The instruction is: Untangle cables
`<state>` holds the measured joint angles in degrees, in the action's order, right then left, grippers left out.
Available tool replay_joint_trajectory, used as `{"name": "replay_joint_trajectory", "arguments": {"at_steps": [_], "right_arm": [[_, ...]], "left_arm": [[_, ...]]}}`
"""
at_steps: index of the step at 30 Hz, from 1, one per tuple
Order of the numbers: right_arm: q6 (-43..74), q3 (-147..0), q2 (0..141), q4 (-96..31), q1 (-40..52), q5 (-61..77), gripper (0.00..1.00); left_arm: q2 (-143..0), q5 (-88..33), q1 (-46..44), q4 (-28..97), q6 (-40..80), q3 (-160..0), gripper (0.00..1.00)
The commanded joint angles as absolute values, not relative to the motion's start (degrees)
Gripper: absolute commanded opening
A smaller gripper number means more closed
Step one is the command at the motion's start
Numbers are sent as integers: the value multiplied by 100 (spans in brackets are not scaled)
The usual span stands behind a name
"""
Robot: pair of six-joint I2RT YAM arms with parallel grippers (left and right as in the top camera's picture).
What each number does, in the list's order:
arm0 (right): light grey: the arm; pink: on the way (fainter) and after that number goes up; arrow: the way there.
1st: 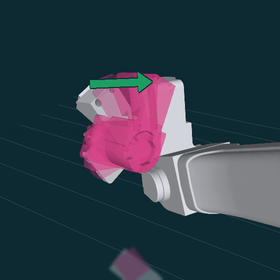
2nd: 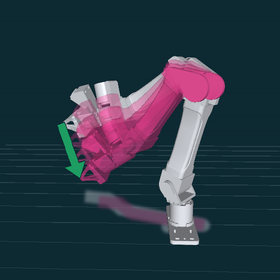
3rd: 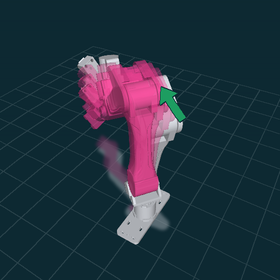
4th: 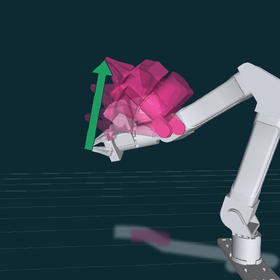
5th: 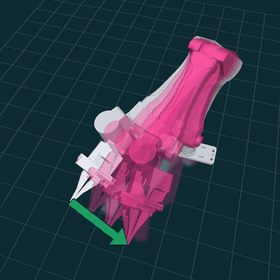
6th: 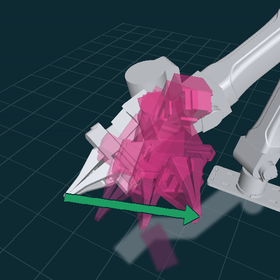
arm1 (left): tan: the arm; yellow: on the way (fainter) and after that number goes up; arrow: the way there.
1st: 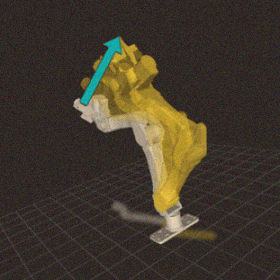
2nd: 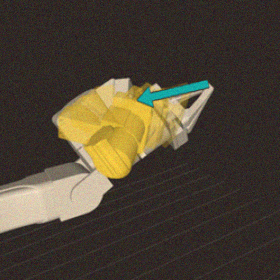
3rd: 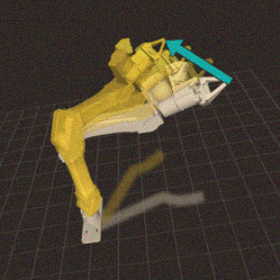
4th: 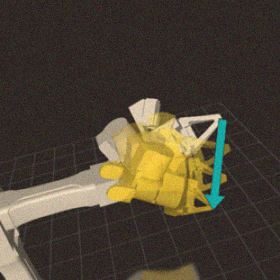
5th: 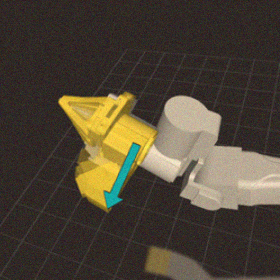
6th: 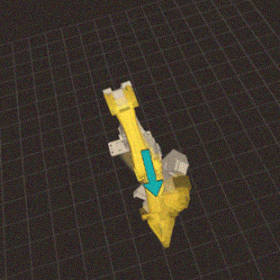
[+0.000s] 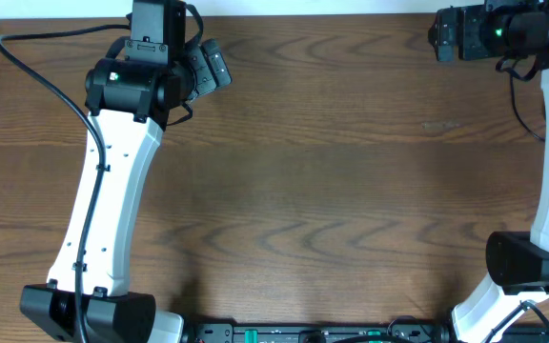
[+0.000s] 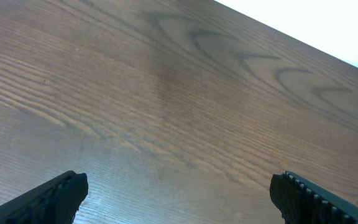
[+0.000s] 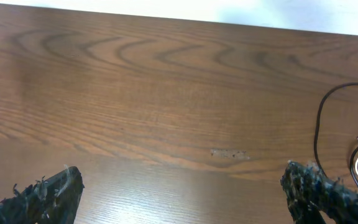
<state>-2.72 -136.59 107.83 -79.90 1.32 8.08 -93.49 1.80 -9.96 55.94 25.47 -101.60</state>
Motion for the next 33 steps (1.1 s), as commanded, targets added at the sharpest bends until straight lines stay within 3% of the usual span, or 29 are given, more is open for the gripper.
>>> {"name": "replay_joint_trajectory", "arguments": {"at_steps": [1, 10, 18, 23, 33], "right_arm": [[-349, -13681, 10619, -8003, 156, 764, 99], [-349, -13670, 10586, -8036, 150, 764, 99], [-523, -13078, 9526, -7771, 440, 318, 99], [-521, -11375, 8211, -6619, 401, 204, 99], [-526, -7113, 5478, -2871, 368, 161, 99]], "left_arm": [[-9389, 211, -1009, 5610, 2515, -10175, 99], [-9389, 211, -1009, 5610, 2515, -10175, 100], [-9389, 211, -1009, 5610, 2515, -10175, 100], [-9389, 211, -1009, 5610, 2515, -10175, 100], [-9389, 211, -1009, 5610, 2515, -10175, 100]]}}
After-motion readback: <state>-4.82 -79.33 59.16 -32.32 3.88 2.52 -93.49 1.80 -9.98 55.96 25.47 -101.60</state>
